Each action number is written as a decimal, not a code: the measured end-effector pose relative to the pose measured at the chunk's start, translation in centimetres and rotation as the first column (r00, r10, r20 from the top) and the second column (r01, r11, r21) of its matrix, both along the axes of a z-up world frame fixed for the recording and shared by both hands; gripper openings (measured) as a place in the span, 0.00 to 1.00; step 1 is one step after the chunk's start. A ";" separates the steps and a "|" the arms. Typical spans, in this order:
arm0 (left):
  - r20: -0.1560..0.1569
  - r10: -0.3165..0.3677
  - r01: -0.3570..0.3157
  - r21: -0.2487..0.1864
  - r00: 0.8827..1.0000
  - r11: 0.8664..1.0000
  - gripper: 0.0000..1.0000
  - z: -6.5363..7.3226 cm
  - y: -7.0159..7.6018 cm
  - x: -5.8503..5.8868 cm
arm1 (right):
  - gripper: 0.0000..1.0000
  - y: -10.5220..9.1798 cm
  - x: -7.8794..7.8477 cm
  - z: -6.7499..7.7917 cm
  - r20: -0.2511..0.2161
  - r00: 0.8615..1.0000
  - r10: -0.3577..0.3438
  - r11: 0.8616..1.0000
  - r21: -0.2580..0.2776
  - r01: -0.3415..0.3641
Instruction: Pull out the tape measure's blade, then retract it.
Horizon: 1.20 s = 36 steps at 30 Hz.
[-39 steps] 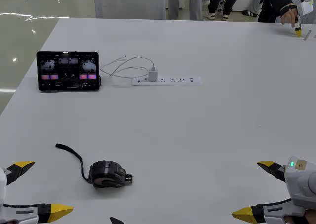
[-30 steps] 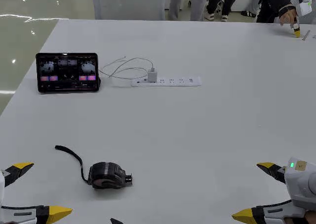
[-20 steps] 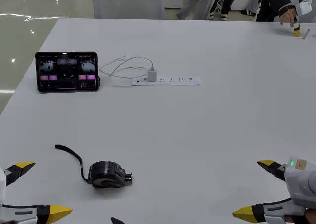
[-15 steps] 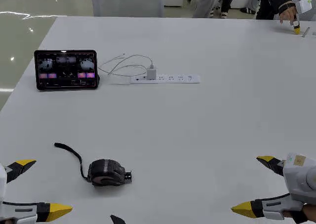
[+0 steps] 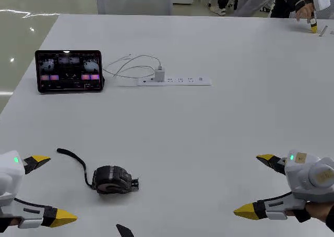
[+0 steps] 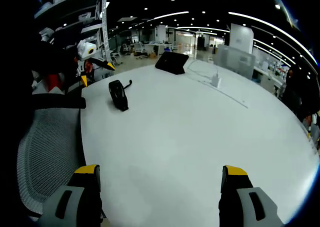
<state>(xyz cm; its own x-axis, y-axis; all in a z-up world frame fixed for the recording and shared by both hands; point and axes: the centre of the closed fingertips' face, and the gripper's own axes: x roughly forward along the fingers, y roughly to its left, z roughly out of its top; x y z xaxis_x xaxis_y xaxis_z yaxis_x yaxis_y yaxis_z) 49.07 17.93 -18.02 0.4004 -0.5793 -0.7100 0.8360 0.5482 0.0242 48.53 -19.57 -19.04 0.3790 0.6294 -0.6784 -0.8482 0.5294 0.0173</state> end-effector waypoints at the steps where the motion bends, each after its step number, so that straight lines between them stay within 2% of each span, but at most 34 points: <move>1: -0.016 -0.023 0.023 0.016 1.000 1.000 0.99 -0.1 -0.2 0.0 | 1.00 0.3 0.0 -0.1 0.007 1.000 0.027 1.000 -0.011 -0.027; 8: -0.007 -0.093 0.093 0.023 0.996 0.995 0.99 0.5 -2.1 1.0 | 1.00 1.8 0.6 0.2 0.000 0.998 0.064 0.998 -0.005 -0.064; 17: -0.024 -0.183 0.184 0.034 0.983 0.982 0.99 0.8 -4.7 2.1 | 1.00 3.8 1.3 0.5 -0.021 0.995 0.093 0.995 0.023 -0.092; 20: -0.025 -0.225 0.226 0.052 0.974 0.973 0.96 0.7 -5.4 2.2 | 1.00 4.3 1.7 0.4 -0.016 0.994 0.107 0.994 0.024 -0.106; 24: -0.040 -0.269 0.272 0.092 0.962 0.958 0.93 0.0 -6.2 2.4 | 1.00 5.2 2.0 0.4 -0.014 0.992 0.126 0.992 0.020 -0.126; 27: -0.059 -0.276 0.281 0.115 0.959 0.953 0.90 -0.9 -6.7 2.6 | 1.00 5.9 2.3 0.4 -0.008 0.990 0.139 0.990 0.021 -0.138; 28: -0.072 -0.270 0.277 0.140 0.960 0.950 0.89 -1.3 -6.4 2.7 | 1.00 6.1 2.4 0.4 -0.007 0.990 0.142 0.990 0.022 -0.142; 29: -0.123 -0.267 0.284 0.151 0.956 0.947 0.87 -2.0 -6.4 2.2 | 1.00 6.4 2.5 0.5 -0.006 0.989 0.149 0.989 0.027 -0.148; 30: -0.124 -0.276 0.293 0.150 0.953 0.944 0.86 -2.2 -6.6 2.2 | 1.00 6.6 2.5 0.5 -0.006 0.988 0.153 0.988 0.029 -0.153; 32: -0.106 -0.321 0.335 0.161 0.941 0.929 0.84 -2.5 -7.1 2.1 | 1.00 7.1 2.7 0.6 0.004 0.987 0.164 0.986 0.025 -0.164; 36: -0.104 -0.343 0.356 0.162 0.934 0.920 0.80 -2.9 -7.9 2.3 | 1.00 7.9 2.9 0.7 0.006 0.984 0.178 0.984 0.029 -0.178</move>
